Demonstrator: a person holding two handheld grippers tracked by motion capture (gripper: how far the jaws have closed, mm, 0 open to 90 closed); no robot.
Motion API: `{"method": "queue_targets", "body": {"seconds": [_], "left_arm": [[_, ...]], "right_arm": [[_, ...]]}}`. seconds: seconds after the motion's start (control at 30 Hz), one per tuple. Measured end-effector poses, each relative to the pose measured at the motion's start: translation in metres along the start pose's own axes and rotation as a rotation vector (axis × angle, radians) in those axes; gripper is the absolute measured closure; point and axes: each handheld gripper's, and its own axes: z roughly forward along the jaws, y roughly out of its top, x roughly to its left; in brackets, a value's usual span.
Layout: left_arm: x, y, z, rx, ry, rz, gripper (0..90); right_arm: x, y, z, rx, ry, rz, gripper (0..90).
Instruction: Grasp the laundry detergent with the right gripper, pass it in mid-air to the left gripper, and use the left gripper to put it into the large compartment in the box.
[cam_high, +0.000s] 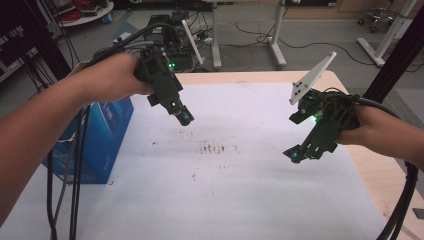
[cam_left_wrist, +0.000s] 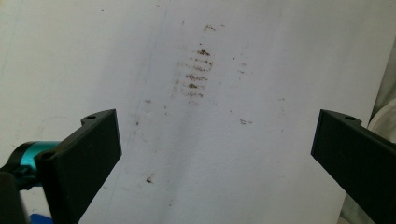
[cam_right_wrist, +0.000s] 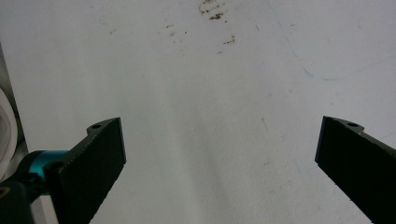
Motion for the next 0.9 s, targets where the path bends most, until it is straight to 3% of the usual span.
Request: {"method": "queue_targets", "body": {"seconds": [0.43,0.9], "left_arm": [[-0.005,-0.002,0.015,0.011,-0.009,0.005,1.6],[-0.007,-0.002,0.019,0.007,-0.023,0.008,1.6]], "right_arm": [[0.001,0.002,0.001,0.003,-0.004,-0.005,1.1],[0.003,0.004,0.004,0.014,-0.001,-0.010,1.1]]}}
